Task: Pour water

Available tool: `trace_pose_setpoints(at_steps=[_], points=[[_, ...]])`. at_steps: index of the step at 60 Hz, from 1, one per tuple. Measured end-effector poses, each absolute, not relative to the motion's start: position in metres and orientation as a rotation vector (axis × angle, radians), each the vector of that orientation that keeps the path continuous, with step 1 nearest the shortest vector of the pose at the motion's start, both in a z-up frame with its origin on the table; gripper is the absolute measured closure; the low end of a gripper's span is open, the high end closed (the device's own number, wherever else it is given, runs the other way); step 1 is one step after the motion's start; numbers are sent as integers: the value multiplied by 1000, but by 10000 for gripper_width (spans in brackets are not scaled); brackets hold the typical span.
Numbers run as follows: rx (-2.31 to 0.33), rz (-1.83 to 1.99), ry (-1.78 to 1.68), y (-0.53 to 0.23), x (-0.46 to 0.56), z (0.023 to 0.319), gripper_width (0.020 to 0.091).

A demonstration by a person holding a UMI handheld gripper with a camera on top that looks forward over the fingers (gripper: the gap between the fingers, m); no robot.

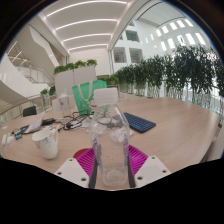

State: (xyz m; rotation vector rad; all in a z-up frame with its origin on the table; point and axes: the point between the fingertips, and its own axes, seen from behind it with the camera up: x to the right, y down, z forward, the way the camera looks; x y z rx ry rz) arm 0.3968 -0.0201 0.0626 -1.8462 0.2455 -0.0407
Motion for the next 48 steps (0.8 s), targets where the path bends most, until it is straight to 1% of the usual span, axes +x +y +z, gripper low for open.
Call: trace_pose_setpoints(at_steps=[3,4,7,9,10,11,12,15,19,23,26,27,28,29,30,31,33,34,35,39,40,41,47,48], points=[[-1849,-34,260,-20,395,63,656],[-1856,-32,266,-20,395,62,675],[-1882,-9,301,-13,395,61,680],[-1915,17,335,-12,395,60,703],[-1920,14,351,-11,388,60,689],[-1925,14,364,-10,389,63,693],[-1926,7,370,-10,391,68,714],[-1938,-62,347,-8,396,85,715],[-1966,-204,220,-3,400,117,717],[-1963,-421,21,4,397,159,715],[-1957,-623,-169,17,389,180,715],[-1949,-677,-242,16,392,191,715],[-1936,-751,-312,22,385,194,716],[-1918,-812,-377,38,374,185,716],[-1907,-876,-455,44,367,185,717],[-1900,-946,-549,42,365,196,717],[-1859,-1076,-722,51,354,195,717],[-1836,-1125,-815,52,355,201,717],[-1800,-1170,-873,63,345,188,717],[-1698,-1335,-1125,79,324,178,720],[-1681,-1378,-1205,74,322,189,715],[-1664,-1375,-1291,88,330,191,717],[-1468,-1586,-1589,100,316,186,717],[-1440,-1613,-1644,97,316,193,717]])
